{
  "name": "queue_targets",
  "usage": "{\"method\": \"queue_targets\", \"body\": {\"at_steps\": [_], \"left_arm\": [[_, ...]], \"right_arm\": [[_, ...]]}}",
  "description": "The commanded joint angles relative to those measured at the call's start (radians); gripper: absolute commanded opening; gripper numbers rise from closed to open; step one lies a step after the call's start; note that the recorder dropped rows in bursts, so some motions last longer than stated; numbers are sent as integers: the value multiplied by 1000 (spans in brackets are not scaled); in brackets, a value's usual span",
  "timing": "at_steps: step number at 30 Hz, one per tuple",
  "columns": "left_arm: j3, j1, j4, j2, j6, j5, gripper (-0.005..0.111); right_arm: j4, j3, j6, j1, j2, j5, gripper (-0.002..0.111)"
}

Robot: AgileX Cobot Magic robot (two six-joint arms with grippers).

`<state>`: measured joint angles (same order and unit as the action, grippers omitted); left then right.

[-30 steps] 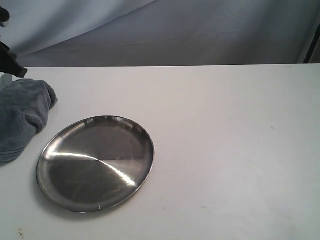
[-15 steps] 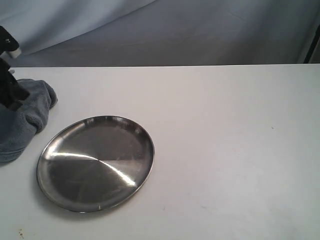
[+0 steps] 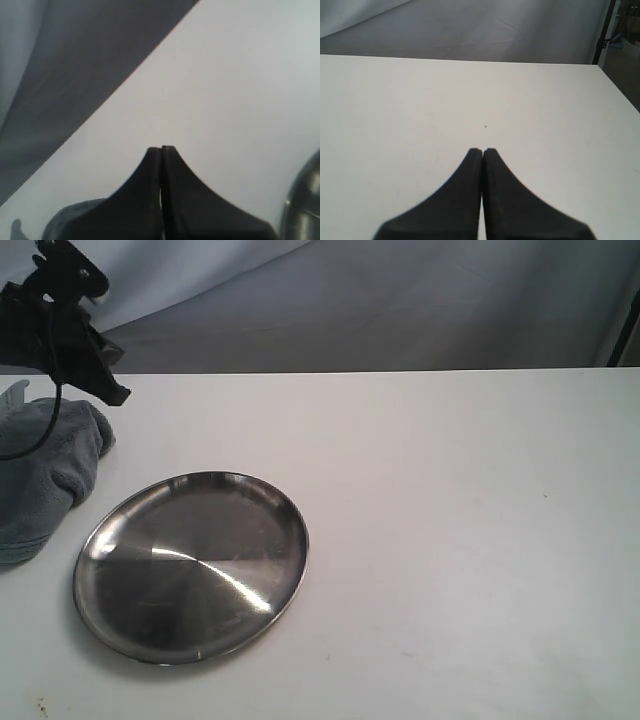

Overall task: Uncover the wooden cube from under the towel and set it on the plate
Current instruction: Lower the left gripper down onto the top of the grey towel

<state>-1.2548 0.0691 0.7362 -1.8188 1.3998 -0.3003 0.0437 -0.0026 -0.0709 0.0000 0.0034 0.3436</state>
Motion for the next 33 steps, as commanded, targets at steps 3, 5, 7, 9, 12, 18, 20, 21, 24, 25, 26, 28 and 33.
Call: {"method": "queue_targets", "body": {"at_steps": [3,5,7,9,12,18,20,21,24,25,26,28,33], "left_arm": [[-7,-19,8,-1,-64,136,0],[-7,-28,8,-1,-64,147,0],[-7,-43,-12,-1,-64,151,0],[-7,-67,-19,-1,-69,159,0],[-7,-110,-19,-1,-86,151,1],[-7,-201,-19,-1,-86,86,7],[-7,-225,-22,-5,-86,62,12],[-7,-237,-22,-11,-86,49,15],[-5,-271,-83,-40,-90,3,28],[-5,-283,-105,-55,-92,-12,34],[-5,-292,-107,-66,-98,-21,40],[-5,-307,-93,-94,-160,-3,54],[-5,-310,-85,-132,-331,36,72]], "right_arm": [[1,3,-3,0,-3,-8,0],[1,3,-3,0,-3,-8,0],[1,3,-3,0,-3,-8,0],[1,3,-3,0,-3,-8,0],[1,3,-3,0,-3,-8,0],[1,3,-3,0,-3,-8,0],[1,3,-3,0,-3,-8,0],[1,3,-3,0,-3,-8,0],[1,3,-3,0,-3,-8,0],[1,3,-3,0,-3,-8,0],[1,3,-3,0,-3,-8,0],[1,3,-3,0,-3,-8,0],[1,3,-3,0,-3,-8,0]]}}
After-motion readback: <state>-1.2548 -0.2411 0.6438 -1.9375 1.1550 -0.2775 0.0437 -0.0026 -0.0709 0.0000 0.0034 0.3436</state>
